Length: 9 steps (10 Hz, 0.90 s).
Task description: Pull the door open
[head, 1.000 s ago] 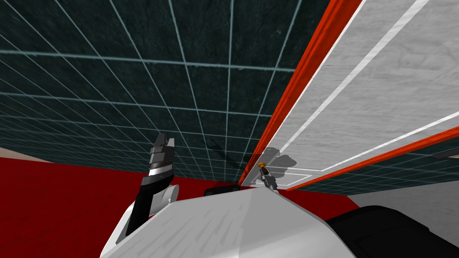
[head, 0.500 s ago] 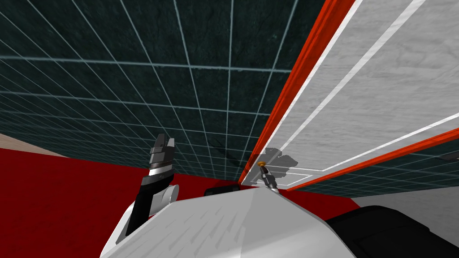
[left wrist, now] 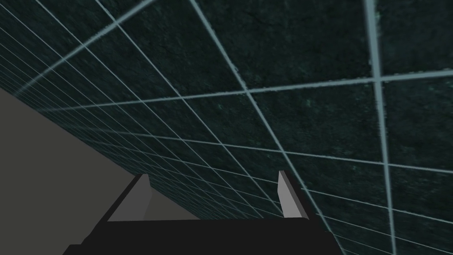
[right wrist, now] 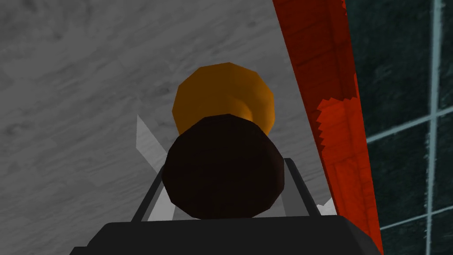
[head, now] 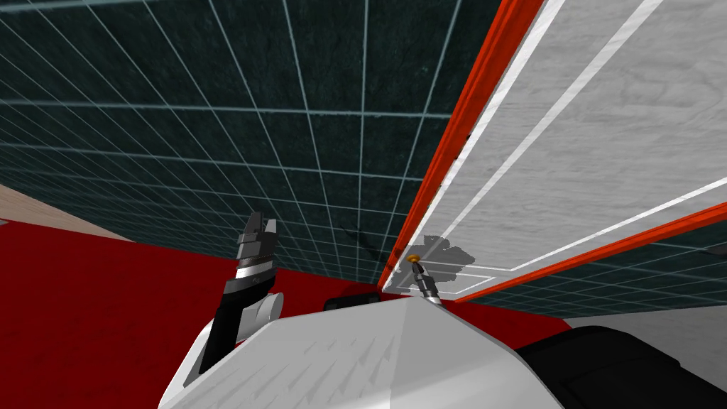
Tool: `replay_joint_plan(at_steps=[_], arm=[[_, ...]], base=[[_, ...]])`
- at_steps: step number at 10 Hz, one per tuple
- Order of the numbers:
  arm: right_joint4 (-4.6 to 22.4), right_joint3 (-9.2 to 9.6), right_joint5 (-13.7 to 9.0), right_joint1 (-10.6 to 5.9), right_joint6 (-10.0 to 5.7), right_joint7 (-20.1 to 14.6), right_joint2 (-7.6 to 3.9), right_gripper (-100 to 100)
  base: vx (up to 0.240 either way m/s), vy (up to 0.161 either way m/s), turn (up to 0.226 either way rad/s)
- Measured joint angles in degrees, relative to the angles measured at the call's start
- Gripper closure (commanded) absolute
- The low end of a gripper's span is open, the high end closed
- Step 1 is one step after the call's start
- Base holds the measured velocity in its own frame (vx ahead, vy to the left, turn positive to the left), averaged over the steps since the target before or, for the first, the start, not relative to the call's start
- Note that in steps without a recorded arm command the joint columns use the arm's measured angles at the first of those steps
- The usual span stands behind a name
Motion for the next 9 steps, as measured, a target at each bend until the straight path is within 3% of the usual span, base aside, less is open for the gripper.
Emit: replay_joint_plan(at_steps=[9], arm=[[-0.2,5.13,-9.3,-0.21,1.11,-12.9,-2.06,100]], base=[[-0.063,-0.014,0.056]])
